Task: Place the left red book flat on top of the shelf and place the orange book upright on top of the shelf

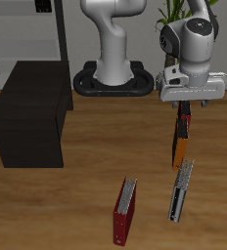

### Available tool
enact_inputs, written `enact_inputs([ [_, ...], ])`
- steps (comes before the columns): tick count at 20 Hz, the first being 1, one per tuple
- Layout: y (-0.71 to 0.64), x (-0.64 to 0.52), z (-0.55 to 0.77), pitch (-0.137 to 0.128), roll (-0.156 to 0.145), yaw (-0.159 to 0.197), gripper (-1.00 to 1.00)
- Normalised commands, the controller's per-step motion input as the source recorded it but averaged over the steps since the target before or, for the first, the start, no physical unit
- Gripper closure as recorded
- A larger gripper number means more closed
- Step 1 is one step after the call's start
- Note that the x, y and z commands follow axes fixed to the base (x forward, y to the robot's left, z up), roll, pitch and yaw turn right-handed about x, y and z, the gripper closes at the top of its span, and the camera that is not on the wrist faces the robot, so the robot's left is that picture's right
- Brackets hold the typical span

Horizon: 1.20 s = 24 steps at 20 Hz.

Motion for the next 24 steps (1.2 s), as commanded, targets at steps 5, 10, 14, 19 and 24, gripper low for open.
enact_inputs([
  [5,-0.08,0.07,-0.18,0.046,0.006,-0.009,-1.0],
  [10,-0.04,0.0,-0.06,0.032,0.009,-0.002,1.0],
  [14,-0.07,0.03,0.03,-0.005,-0.003,0.004,1.0],
  [19,-0.11,0.06,0.01,0.014,-0.005,-0.01,1.0],
  [24,-0.05,-0.02,0.02,0.007,0.002,0.003,1.0],
])
